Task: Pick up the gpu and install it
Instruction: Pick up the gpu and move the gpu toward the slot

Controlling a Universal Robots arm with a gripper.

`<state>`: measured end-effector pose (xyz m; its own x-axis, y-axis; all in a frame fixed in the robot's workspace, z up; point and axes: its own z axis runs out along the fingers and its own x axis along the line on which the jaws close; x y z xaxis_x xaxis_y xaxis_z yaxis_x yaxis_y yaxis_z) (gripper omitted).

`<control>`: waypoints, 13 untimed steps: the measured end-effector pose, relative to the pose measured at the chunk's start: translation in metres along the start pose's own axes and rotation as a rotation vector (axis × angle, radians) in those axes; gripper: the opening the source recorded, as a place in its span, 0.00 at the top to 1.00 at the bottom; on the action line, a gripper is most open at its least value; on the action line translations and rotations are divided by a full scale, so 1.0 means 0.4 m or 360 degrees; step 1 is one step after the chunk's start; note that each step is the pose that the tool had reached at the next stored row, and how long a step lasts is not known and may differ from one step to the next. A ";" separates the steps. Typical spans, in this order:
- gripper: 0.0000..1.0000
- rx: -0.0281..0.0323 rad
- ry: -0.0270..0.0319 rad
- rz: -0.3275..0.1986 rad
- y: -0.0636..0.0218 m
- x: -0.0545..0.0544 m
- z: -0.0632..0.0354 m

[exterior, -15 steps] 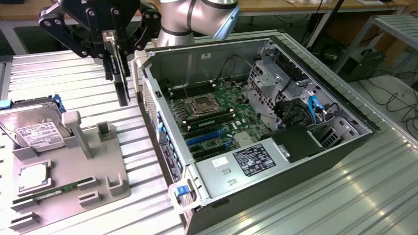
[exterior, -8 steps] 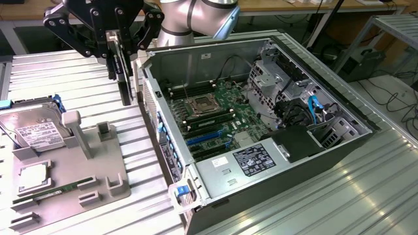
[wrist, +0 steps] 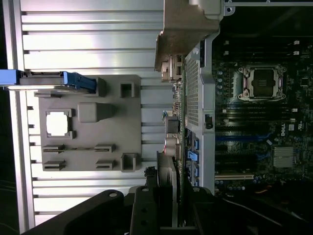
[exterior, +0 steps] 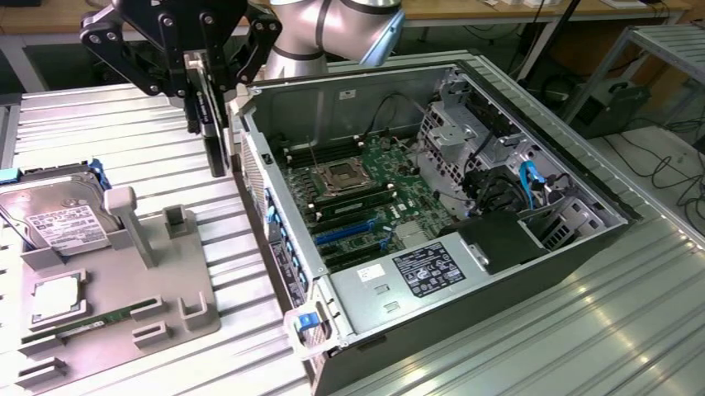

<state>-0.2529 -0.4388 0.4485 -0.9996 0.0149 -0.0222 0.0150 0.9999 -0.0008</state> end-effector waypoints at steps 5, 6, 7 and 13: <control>0.72 0.00000 0.00000 0.0000 0.000 -0.009 0.000; 0.72 0.00000 0.00000 0.0000 0.000 -0.011 0.000; 0.72 0.00000 0.00000 0.0000 0.000 -0.012 0.000; 0.72 0.00000 0.00000 0.0000 0.000 -0.020 0.000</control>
<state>-0.2448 -0.4388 0.4485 -0.9996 0.0149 -0.0222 0.0149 0.9999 -0.0008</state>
